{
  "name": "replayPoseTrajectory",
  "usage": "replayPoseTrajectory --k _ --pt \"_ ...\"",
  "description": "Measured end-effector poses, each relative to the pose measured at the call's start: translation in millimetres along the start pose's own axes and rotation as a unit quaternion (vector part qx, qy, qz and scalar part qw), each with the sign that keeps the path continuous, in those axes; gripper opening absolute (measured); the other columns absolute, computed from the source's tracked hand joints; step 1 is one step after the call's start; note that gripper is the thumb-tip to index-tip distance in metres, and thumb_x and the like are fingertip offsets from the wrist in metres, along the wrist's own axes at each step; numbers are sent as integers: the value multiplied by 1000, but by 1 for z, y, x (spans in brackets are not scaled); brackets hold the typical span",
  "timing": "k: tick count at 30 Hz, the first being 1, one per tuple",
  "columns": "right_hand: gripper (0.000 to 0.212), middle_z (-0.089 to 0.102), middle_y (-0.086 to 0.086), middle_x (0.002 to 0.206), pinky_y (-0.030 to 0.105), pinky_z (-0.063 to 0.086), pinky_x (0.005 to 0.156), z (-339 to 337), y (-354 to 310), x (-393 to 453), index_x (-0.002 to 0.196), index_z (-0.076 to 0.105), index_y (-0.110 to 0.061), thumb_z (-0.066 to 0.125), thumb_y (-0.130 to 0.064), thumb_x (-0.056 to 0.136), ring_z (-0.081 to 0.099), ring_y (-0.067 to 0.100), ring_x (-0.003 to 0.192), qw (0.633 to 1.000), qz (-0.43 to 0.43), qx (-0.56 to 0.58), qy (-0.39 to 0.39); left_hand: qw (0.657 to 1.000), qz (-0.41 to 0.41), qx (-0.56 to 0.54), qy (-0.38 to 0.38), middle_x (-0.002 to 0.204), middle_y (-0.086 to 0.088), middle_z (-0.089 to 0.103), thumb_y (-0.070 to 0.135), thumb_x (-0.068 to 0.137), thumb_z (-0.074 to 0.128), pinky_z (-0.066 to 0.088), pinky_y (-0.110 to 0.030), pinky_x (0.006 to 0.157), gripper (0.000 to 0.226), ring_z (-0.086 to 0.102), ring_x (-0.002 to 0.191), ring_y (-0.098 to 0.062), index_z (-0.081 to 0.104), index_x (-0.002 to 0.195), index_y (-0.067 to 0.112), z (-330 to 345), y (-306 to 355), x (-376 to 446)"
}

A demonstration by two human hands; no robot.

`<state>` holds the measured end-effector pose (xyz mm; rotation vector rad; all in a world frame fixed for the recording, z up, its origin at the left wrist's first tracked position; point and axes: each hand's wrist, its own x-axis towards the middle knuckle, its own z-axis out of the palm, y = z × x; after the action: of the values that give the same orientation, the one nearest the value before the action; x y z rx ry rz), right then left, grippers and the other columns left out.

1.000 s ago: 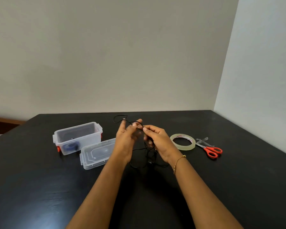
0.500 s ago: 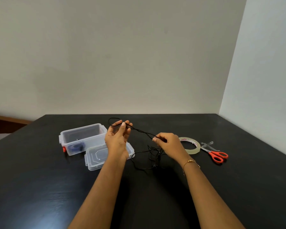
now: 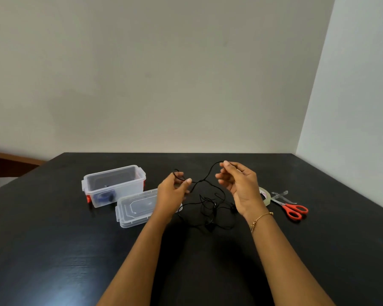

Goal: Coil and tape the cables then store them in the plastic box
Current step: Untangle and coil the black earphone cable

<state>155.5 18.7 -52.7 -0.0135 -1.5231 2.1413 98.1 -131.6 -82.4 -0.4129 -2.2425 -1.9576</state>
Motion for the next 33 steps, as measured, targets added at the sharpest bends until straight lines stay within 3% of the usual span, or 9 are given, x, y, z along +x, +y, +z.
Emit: replayPoseTrajectory --k 4,7,9,11,15,20,25,29,33 --pt "24 67 8 68 25 57 65 11 2 -7 71 65 -4 50 -3 90 70 22 74 990 1 -107 -96 951 -72 -295 -65 112 -6 58 4 92 49 56 -25 77 26 65 90 -18 48 118 9 3 10 -4" --pt "24 68 14 71 20 48 64 13 13 -8 64 67 -8 54 -8 86 65 23 74 942 -29 -311 -120 921 -62 -384 -7 103 -8 62 -1 91 48 58 -21 70 21 70 77 -15 54 110 7 2 19 -4" --pt "16 66 4 68 8 42 59 13 21 -9 75 70 -10 59 -14 86 60 12 66 894 -33 -418 -160 904 -60 -422 20 95 -8 63 -1 92 47 58 -18 66 15 71 69 -12 58 100 6 -1 25 -4" --pt "17 69 3 84 7 43 68 13 29 -9 94 71 -8 61 -19 87 62 8 77 874 -25 -452 -178 890 -66 -451 21 86 -7 66 2 94 45 56 -15 58 16 69 62 -9 60 94 6 -5 30 -4" --pt "22 58 8 128 32 48 93 13 41 -4 102 69 -7 58 -21 89 61 20 106 849 -94 -513 -83 900 -55 -433 -11 75 4 73 7 95 44 39 -11 40 16 54 47 -2 60 93 11 -7 34 -6" --pt "31 29 10 151 21 41 81 7 35 -4 120 58 -7 42 -21 97 57 25 112 800 -156 -578 42 918 -32 -396 15 78 8 73 13 93 48 51 -16 60 15 63 76 -6 62 92 18 -6 34 -6" --pt "38 49 9 125 28 42 88 11 31 3 130 51 -14 53 -20 92 51 26 112 873 -90 -474 79 960 6 -278 45 83 1 68 8 95 44 54 -14 58 19 63 76 -8 60 89 17 -1 32 -9" --pt "27 57 -2 103 30 37 81 20 14 -1 116 61 -21 54 -24 90 50 12 93 981 90 -166 51 980 50 -167 92 85 -1 65 2 92 49 53 -12 64 20 62 80 -10 61 87 17 1 23 -6" --pt "25 63 -9 82 39 31 89 12 7 1 72 62 -25 51 -40 89 55 8 86 977 189 80 61 985 35 -123 116 85 1 66 -1 88 55 52 -24 84 26 64 89 -16 62 78 22 0 16 -3"
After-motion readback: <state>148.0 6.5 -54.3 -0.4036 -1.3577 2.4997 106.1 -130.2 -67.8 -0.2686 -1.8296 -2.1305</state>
